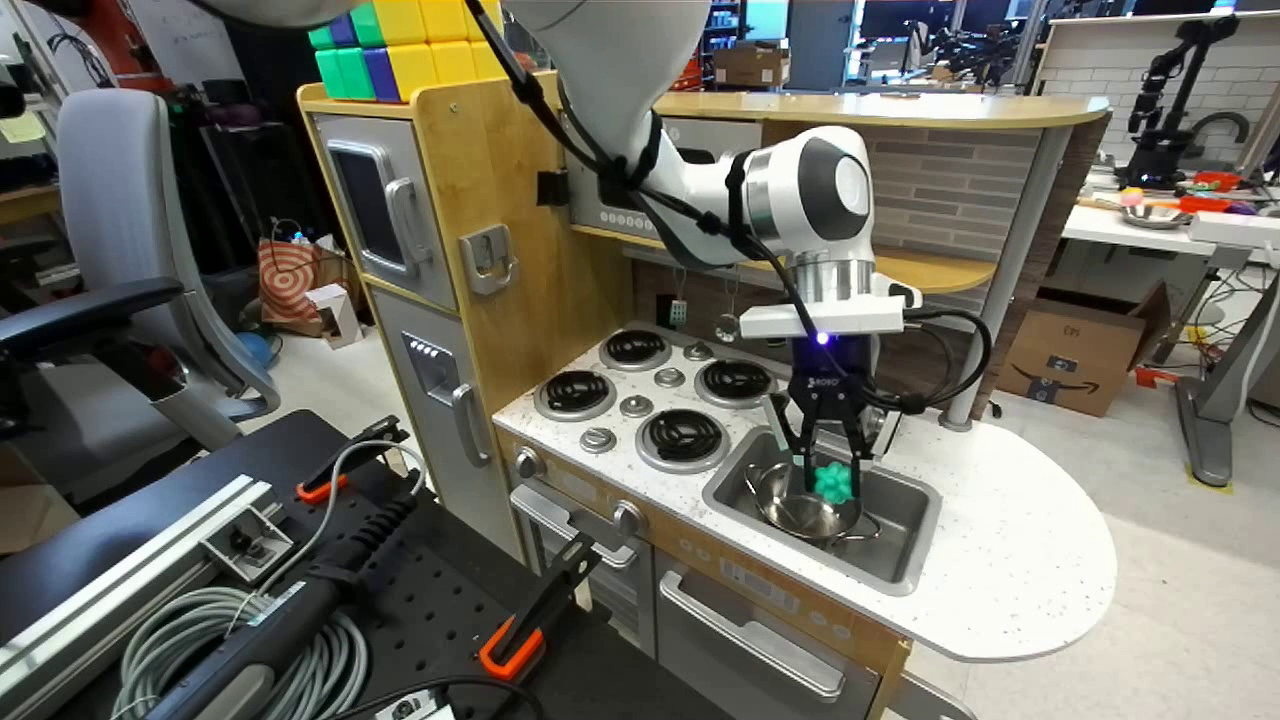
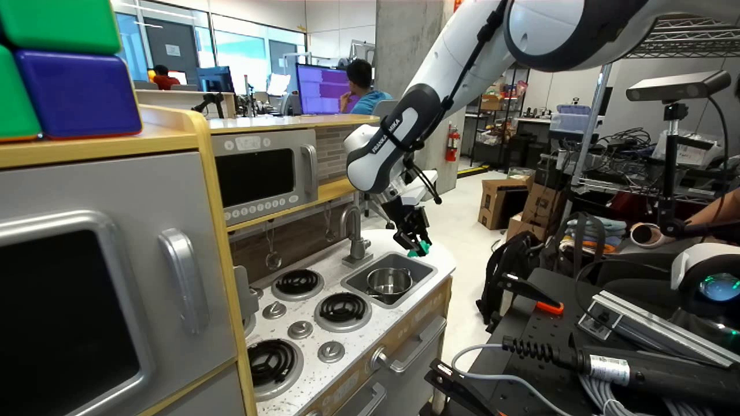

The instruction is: Take the plastic grapes from the stove and put them in the pot in the sink

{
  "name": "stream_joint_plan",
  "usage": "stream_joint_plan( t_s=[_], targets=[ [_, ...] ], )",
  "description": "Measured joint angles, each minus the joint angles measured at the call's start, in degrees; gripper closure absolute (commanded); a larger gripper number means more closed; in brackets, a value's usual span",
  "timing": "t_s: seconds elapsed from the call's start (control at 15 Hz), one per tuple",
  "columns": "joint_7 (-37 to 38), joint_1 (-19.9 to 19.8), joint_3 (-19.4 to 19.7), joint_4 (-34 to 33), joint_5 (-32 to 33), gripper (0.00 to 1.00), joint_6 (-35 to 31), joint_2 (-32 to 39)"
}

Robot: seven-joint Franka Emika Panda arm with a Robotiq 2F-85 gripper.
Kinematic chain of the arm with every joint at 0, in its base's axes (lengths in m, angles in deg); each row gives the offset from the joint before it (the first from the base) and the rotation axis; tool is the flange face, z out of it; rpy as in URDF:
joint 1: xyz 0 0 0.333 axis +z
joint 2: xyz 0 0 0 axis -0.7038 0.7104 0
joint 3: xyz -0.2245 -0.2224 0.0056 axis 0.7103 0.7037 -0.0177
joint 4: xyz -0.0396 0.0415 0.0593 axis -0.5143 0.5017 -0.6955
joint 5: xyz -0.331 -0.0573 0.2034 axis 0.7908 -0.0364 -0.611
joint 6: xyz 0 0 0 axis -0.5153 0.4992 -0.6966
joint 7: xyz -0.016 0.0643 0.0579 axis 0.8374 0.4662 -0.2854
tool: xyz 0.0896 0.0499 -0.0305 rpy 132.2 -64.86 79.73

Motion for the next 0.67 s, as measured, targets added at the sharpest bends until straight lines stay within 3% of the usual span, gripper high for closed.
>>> stream_joint_plan(
  t_s=[0.27,0.33,0.47,0.67],
  targets=[
    [-0.24,0.91,-0.12,-9.09,0.01,0.82,6.77,5.64],
    [-0.30,1.01,-0.12,-11.37,0.01,0.32,8.07,7.02],
    [-0.40,1.03,-0.11,-15.72,0.01,0.24,10.41,9.54],
    [-0.61,0.99,-0.11,-20.74,0.01,0.02,12.36,12.22]
  ],
)
